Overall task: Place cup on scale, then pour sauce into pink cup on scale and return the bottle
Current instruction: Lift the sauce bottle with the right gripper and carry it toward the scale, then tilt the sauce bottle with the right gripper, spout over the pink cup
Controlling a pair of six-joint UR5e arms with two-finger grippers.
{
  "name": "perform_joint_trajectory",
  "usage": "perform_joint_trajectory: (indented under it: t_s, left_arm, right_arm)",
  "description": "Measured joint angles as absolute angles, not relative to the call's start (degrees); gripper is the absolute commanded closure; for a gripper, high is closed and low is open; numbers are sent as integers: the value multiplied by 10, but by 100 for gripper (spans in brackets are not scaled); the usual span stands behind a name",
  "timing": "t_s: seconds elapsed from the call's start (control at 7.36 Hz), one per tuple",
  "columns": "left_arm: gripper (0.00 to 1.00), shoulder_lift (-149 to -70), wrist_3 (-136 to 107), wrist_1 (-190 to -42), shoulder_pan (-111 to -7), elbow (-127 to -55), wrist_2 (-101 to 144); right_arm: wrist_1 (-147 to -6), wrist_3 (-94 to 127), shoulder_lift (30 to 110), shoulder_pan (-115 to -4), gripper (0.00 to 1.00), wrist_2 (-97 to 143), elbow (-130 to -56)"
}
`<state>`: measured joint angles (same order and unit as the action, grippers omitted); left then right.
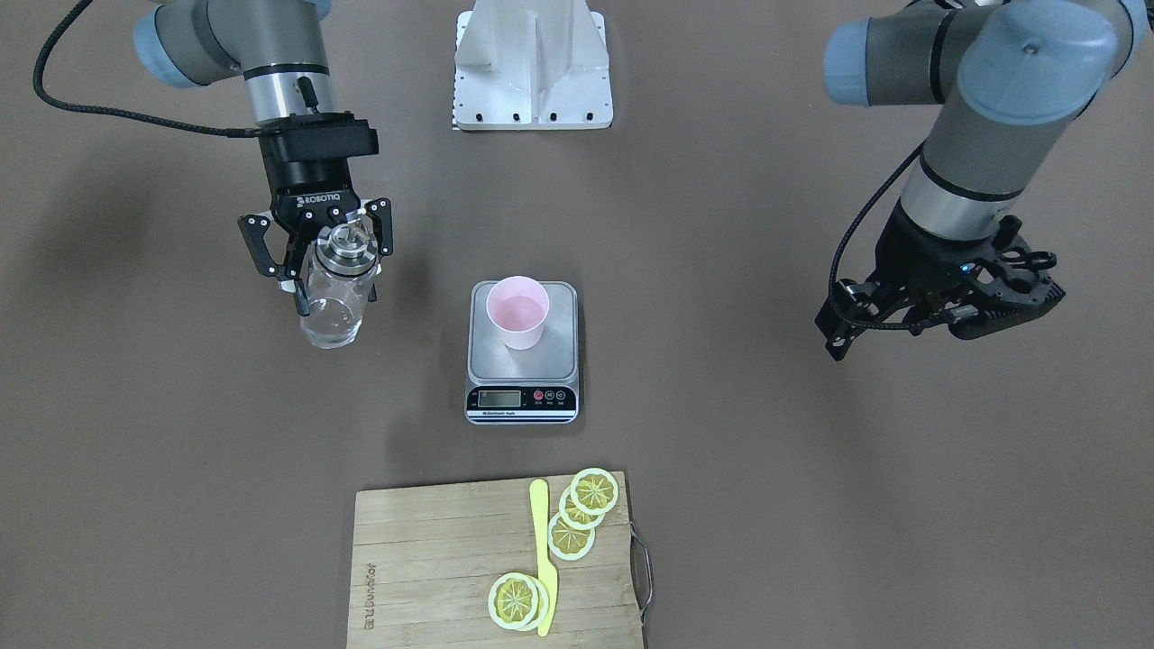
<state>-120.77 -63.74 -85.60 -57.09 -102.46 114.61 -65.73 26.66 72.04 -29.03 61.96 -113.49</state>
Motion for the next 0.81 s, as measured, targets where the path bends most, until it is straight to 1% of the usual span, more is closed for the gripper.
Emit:
perform_joint_trajectory:
  t_s: [0.27,0.81]
  left_arm:
    - [2,-1208,-637,-856,-571,-1023,1146]
    - [2,-1208,-636,-856,-571,-1021,1146]
  right_arm:
    - [-695,196,732,-278,100,539,-1135]
    - [-818,174,726,-242,100,441,-1130]
